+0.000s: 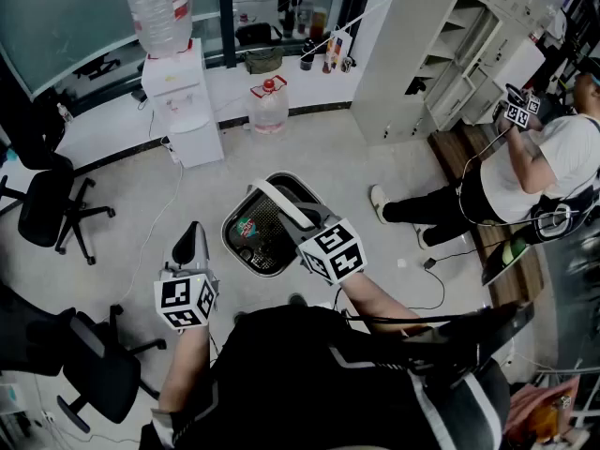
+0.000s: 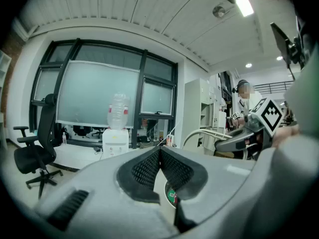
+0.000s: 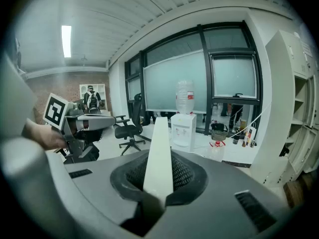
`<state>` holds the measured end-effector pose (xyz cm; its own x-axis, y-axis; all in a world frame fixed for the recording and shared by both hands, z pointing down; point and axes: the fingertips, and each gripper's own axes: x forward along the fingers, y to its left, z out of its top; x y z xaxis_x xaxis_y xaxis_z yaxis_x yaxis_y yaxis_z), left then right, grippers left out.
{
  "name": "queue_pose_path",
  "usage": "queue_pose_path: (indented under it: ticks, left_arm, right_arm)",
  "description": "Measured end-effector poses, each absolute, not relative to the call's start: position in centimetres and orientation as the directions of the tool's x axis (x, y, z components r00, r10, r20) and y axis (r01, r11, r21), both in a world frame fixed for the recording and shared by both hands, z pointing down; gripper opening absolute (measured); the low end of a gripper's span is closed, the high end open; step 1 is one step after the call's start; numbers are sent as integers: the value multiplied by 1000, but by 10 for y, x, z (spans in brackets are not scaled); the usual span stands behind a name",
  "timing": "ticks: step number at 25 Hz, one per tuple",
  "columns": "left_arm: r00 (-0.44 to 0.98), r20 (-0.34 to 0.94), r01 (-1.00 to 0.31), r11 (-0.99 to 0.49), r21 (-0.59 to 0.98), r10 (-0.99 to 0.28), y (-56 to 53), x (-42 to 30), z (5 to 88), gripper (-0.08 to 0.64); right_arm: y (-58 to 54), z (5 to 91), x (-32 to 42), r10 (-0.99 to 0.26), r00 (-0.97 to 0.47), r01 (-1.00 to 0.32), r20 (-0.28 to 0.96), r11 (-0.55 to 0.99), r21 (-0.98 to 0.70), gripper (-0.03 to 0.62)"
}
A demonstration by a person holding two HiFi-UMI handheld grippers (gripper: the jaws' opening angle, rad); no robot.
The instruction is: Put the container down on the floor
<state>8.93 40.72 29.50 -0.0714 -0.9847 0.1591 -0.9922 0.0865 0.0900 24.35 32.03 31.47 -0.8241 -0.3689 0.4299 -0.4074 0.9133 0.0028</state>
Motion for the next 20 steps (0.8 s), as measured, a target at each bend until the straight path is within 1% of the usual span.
queue_pose_path:
  ticks: [5,11,16,20]
  left_arm:
    - [-91,181,-993,104,62,-979,419,89,298,11]
    - [-62,175,-998,66,19,-983,418,95,296,11]
    - [-44,180,-997,56,61,-983,418,94,299,11]
    - [-33,174,-997,44,62,-984,420,91,297,11]
  right_arm:
    - [331,316,245,-351,-831,-402,432,915,-30,48]
    - [329,313,243,-352,-831,-404,431,914,-32,48]
    - [329,312,240,-351,-829,-401,435,916,-25,48]
    - [330,311,238,-355,-829,-403,431,915,-21,48]
